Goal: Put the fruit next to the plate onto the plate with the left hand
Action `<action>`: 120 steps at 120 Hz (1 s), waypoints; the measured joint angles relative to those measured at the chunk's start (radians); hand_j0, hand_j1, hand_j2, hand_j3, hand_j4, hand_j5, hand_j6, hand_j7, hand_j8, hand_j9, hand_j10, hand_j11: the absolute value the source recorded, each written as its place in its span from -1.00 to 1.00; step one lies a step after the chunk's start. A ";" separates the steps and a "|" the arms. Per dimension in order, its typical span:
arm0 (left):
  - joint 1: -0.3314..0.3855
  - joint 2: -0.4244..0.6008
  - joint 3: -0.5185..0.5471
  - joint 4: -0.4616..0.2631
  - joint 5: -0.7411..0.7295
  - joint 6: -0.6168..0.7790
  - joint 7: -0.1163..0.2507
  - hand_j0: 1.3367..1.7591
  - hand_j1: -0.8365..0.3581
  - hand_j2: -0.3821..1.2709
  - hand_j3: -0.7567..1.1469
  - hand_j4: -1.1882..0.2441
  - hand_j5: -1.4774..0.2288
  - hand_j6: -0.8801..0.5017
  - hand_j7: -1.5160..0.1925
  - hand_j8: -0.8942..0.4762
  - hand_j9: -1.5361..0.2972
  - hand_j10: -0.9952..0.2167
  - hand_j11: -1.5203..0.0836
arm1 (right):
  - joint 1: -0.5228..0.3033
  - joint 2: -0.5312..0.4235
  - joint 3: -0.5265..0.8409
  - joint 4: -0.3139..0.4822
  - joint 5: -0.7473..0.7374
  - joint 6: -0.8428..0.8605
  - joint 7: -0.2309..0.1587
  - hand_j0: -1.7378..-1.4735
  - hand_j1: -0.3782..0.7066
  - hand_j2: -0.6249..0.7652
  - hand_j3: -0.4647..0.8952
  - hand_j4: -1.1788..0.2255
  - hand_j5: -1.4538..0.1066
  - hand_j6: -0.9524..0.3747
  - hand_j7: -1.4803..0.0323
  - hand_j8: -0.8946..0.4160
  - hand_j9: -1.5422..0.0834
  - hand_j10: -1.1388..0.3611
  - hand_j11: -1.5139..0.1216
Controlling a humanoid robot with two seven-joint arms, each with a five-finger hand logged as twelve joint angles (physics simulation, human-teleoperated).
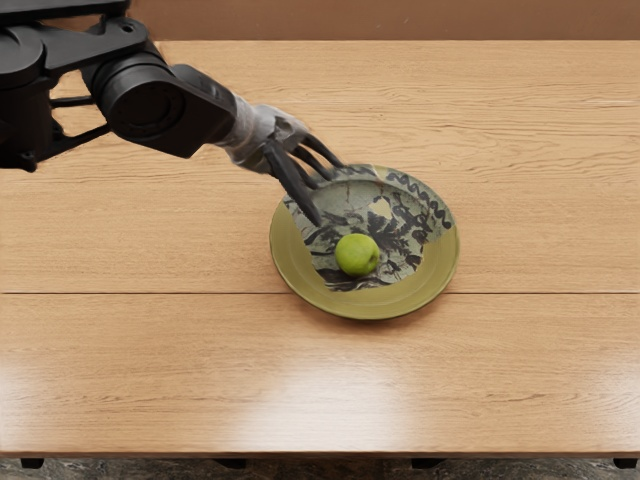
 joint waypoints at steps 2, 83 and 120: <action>0.008 0.019 -0.006 -0.003 0.000 -0.010 0.000 0.52 0.47 -0.48 -0.20 0.30 0.34 -0.10 0.38 -0.07 0.31 0.22 0.48 | 0.000 0.000 0.000 0.000 0.000 0.000 0.000 -0.40 -0.87 -0.11 -0.32 0.63 0.81 0.38 0.90 0.31 0.84 0.47 0.80; 0.403 0.540 -0.344 -0.066 0.032 -0.451 0.000 0.52 0.47 -0.48 -0.20 0.30 0.34 -0.10 0.39 -0.07 0.31 0.22 0.48 | 0.001 0.000 0.000 0.012 0.001 0.000 0.000 -0.40 -0.87 -0.11 -0.32 0.63 0.81 0.38 0.90 0.31 0.84 0.47 0.80; 0.508 0.558 -0.516 0.017 0.029 -0.471 0.000 0.52 0.47 -0.48 -0.20 0.30 0.34 -0.09 0.39 -0.07 0.31 0.22 0.48 | 0.001 0.000 0.001 0.012 0.000 0.000 -0.001 -0.40 -0.87 -0.11 -0.32 0.63 0.81 0.38 0.90 0.31 0.84 0.47 0.80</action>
